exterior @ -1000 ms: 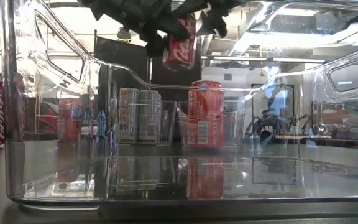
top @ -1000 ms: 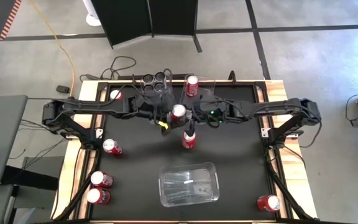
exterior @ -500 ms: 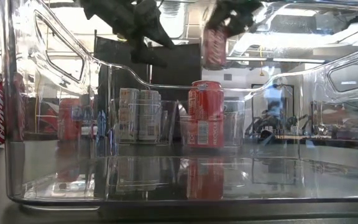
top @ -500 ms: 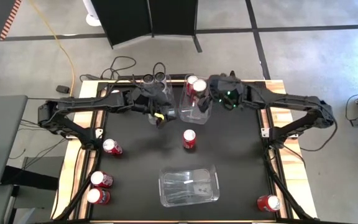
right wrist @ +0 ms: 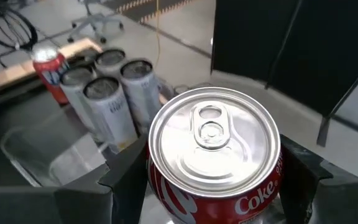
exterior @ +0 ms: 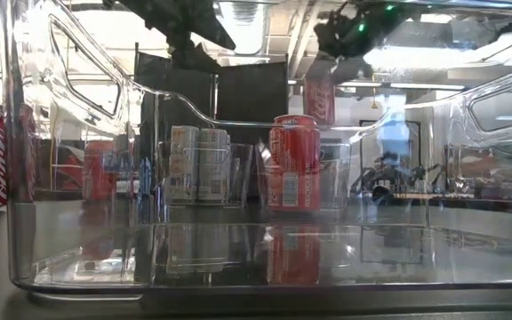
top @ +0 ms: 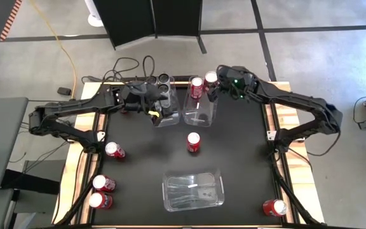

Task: Sort soda cans
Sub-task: Put the top right red soda can into the top right transparent bin

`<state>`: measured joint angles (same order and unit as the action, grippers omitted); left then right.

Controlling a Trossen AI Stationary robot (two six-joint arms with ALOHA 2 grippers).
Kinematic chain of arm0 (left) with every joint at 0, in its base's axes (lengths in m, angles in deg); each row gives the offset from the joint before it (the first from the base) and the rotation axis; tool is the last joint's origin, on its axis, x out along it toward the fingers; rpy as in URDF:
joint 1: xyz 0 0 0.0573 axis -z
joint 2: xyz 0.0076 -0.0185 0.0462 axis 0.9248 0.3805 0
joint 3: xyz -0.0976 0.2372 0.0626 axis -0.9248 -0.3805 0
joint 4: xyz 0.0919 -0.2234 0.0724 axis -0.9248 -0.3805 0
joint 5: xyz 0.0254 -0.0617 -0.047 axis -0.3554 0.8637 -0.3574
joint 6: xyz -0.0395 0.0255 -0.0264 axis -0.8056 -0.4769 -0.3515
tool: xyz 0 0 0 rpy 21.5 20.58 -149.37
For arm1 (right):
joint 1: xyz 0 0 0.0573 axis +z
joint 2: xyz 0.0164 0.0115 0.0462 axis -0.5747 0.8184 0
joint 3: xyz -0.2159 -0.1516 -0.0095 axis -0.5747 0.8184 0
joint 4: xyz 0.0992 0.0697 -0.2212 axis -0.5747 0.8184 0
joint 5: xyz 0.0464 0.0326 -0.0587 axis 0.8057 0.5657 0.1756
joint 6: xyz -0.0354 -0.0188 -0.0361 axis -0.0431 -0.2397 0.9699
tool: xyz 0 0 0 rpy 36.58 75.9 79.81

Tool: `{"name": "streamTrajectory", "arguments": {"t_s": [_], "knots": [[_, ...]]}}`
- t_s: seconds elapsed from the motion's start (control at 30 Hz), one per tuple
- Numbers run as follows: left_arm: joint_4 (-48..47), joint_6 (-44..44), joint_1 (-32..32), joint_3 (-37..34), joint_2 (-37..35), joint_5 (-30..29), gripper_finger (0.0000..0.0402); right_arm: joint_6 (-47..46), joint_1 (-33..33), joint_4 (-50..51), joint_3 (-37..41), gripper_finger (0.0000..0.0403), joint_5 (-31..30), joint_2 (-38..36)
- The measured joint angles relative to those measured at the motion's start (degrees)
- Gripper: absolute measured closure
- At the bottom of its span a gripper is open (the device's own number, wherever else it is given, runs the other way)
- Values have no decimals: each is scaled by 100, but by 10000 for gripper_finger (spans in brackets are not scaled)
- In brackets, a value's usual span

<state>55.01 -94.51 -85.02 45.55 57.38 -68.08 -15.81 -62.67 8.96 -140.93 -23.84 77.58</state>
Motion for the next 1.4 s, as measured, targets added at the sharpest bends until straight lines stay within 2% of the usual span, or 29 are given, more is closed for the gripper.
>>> {"name": "streamTrajectory", "arguments": {"t_s": [0.1,0.3,0.5,0.73,0.93,1.07,1.4], "knots": [[172,253,2,-2,20,-4,12,8,-123,-76,72,131,89,107],[177,-572,-9,-2,24,-35,12,185,-303,-252,63,131,225,148],[177,-632,-31,-2,22,-52,12,314,-704,-243,74,131,472,153],[173,-497,-31,-7,22,-52,12,302,-1181,-678,718,131,741,151],[173,-491,-31,-7,22,-80,12,256,-1226,-1527,1315,131,1016,184],[197,-488,-31,-7,24,-281,12,153,-1165,-1898,1515,131,1176,399],[273,-520,-31,-7,24,-337,12,136,-1030,-2689,1558,131,1294,1441]]}}
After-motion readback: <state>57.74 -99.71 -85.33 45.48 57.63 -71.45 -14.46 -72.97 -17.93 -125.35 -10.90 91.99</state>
